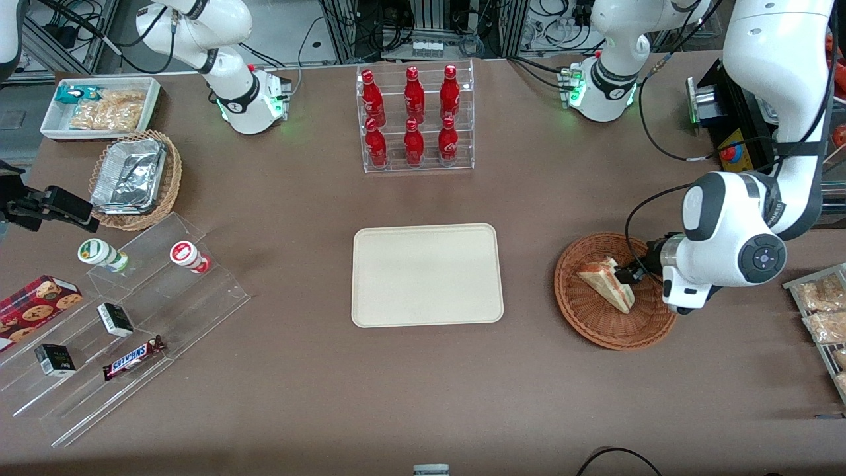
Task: Place sandwich from basket to tray
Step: 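Move the left gripper down over the wrapped sandwich in the wicker basket, then close the left gripper on the wrapped sandwich and lift it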
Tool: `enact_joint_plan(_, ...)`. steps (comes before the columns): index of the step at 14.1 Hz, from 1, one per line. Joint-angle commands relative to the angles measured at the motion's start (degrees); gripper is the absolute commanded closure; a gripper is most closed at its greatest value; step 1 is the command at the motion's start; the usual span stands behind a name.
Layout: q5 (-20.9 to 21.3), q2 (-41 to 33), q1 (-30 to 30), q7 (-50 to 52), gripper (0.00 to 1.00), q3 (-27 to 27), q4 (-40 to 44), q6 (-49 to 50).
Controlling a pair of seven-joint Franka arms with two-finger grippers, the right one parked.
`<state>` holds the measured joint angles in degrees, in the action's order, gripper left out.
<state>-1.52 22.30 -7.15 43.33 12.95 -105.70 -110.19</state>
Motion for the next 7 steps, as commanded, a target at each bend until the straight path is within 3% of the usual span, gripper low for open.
enact_joint_plan(1,-2.7,-0.7,-0.1,7.2,0.0,0.1,-2.7,-5.8)
enact_joint_plan(3,-4.9,0.5,-0.1,12.3,0.0,0.1,-2.4,-9.2)
enact_joint_plan(7,-5.0,2.7,0.6,13.1,0.0,0.2,-2.4,-12.0)
